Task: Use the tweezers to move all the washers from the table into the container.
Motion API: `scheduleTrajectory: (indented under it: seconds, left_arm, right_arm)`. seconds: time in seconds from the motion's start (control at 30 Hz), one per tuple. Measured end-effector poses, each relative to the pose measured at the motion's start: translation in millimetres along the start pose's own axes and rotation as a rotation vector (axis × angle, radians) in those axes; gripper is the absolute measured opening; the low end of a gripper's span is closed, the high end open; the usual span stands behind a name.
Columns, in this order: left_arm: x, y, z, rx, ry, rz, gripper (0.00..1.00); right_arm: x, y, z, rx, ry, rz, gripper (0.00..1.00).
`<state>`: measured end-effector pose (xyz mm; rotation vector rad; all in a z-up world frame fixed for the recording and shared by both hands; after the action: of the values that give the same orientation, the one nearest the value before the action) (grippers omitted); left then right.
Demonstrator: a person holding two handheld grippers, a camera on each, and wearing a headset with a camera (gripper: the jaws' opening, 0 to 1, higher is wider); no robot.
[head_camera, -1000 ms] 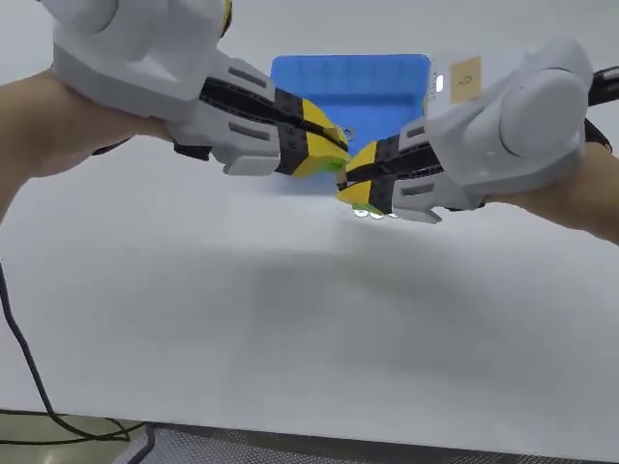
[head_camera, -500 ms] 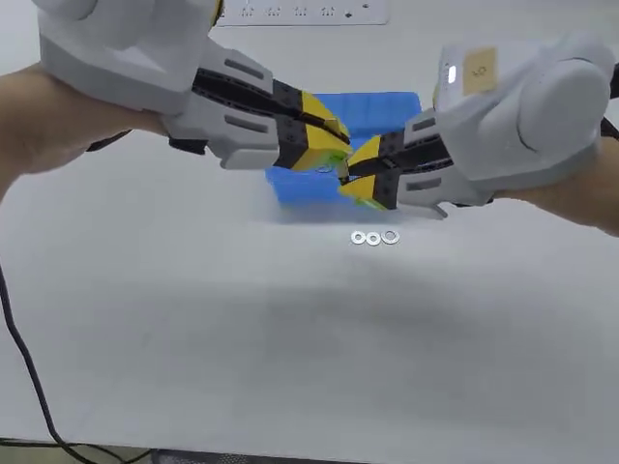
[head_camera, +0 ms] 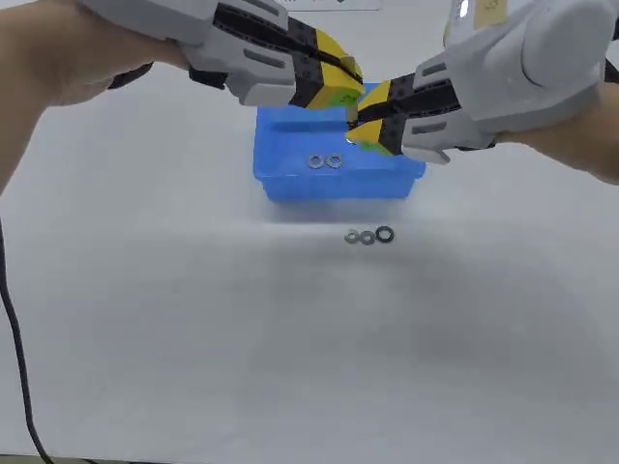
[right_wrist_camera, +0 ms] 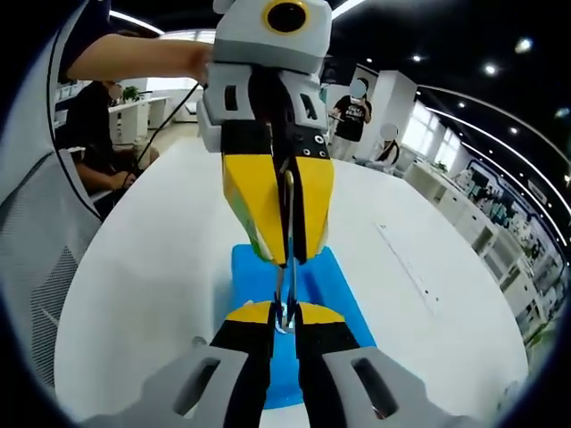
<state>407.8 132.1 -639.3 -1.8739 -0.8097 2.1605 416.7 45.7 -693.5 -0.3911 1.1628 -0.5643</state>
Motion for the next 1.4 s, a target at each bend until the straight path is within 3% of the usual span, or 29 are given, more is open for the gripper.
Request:
scheduleTrajectory:
  seconds: [0.27, 0.6, 1.07, 1.4]
  left_arm:
    - [25.2, 21.9, -17.2, 0.015, -0.040, -0.038, 0.07]
    - [34.1, 31.5, -21.3, 0.039, -0.083, -0.051, 0.07]
    - [34.5, 28.8, -21.9, 0.025, -0.084, -0.036, 0.07]
    - [13.4, 14.9, -9.4, 0.026, -0.031, -0.021, 0.07]
  right_arm:
    - [31.9, 26.6, 4.0, -0.048, 0.056, -0.033, 0.10]
    - [42.2, 30.2, -0.7, -0.083, 0.078, -0.049, 0.10]
    - [40.9, 28.9, -0.8, -0.079, 0.063, -0.055, 0.11]
    - [22.6, 12.1, 0.7, -0.052, 0.019, -0.026, 0.11]
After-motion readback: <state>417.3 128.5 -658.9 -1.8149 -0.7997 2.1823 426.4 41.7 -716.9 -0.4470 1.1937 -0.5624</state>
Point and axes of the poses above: the centre of the closed fingertips' face, and the gripper's own axes: y roughly forward along the fingers, z roughly to its right, x roughly out of its underside, the point moved 7 cm from there along -y, roughly backward along the fingers, and after that the axes turned 9 degrees about -y, right-handed, at the moved point
